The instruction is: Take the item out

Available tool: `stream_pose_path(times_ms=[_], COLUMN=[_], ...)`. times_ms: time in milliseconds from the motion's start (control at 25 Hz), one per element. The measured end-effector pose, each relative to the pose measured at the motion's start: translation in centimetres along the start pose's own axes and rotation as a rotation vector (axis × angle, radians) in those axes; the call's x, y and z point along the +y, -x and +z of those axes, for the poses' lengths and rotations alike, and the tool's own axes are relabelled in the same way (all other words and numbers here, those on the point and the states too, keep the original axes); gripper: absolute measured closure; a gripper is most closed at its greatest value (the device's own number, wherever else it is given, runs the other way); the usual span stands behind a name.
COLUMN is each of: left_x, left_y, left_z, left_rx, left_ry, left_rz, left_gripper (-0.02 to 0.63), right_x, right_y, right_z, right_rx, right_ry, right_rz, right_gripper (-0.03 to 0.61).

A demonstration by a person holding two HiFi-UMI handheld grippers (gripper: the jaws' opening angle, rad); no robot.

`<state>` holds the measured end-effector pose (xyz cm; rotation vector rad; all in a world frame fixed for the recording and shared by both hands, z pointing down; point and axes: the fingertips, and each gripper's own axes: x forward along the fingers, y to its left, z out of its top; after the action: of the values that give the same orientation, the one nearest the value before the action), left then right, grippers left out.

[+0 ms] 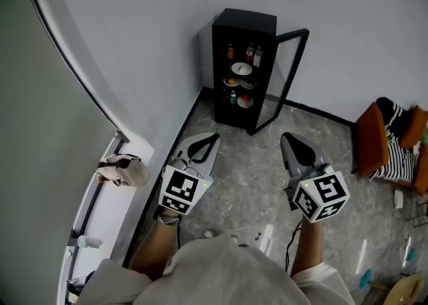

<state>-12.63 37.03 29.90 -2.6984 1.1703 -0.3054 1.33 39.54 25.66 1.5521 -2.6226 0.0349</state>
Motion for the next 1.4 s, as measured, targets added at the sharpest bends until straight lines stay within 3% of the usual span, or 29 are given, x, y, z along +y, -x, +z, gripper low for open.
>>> stream_pose_path(times_ms=[360, 800, 1120, 1400], left_x=[3.5, 8.1, 12.7, 16.6], left_y=[0.0, -1.9, -10.2, -20.3], left_z=[-1.3, -4.0, -5.2, -3.8], left_rx=[0.005, 0.035, 0.037, 0.035], left_ry=[0.008, -0.047, -0.068, -0.079], left_rz=[-0.026, -0.059, -0.039, -0.021], left_gripper=[0.609, 0.609, 0.609, 0.609], right_x=[1.1, 0.7, -6.0, -14.1], right_y=[-2.9, -8.3, -15.9, -22.8], right_z=[0.2, -0.5, -0.8, 0.4], right_rx=[-0.047, -0.059, -0.076, -0.070], right_ry=[-0.072, -0.106, -0.097, -0.065], right_rz=[-0.030, -0.065, -0.058, -0.035], right_gripper=[0.572, 0.572, 0.572, 0.572])
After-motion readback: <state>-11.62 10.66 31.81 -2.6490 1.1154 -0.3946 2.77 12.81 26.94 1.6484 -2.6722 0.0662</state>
